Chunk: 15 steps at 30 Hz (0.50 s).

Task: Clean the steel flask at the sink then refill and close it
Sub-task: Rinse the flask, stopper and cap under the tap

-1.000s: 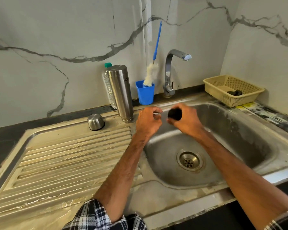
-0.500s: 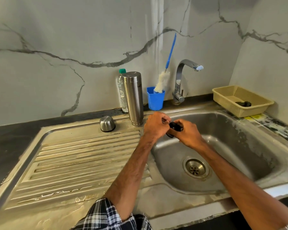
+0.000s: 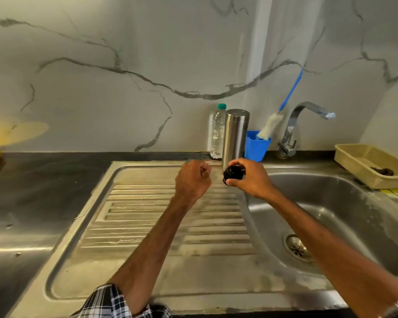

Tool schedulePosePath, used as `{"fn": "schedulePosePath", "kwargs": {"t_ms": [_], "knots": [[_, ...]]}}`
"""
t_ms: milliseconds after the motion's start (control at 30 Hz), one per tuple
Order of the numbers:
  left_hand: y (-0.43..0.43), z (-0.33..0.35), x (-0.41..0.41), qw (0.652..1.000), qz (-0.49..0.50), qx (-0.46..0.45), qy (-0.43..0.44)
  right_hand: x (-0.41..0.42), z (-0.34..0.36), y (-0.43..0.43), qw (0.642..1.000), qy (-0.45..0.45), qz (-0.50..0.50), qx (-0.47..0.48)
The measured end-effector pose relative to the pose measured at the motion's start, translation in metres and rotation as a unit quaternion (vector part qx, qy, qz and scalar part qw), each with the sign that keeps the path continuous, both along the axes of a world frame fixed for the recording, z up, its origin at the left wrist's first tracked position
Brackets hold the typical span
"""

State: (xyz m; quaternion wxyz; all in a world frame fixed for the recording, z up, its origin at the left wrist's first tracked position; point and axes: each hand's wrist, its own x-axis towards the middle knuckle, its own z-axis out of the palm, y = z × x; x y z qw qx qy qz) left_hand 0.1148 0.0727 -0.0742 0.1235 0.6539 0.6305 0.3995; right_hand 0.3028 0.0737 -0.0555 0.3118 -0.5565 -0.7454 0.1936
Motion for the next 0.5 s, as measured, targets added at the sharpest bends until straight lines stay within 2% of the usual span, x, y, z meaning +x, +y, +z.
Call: {"fn": "schedulePosePath", "kwargs": {"t_ms": [300,500], "knots": [[0.009,-0.007,-0.05,0.995,0.069,0.002,-0.066,-0.078,0.012,0.054,0.981,-0.184,-0.06,0.035],[0.007,-0.018,-0.06,0.992,0.091,-0.004,-0.088,-0.097,-0.003,0.072,0.974,-0.211,-0.088,-0.009]]}}
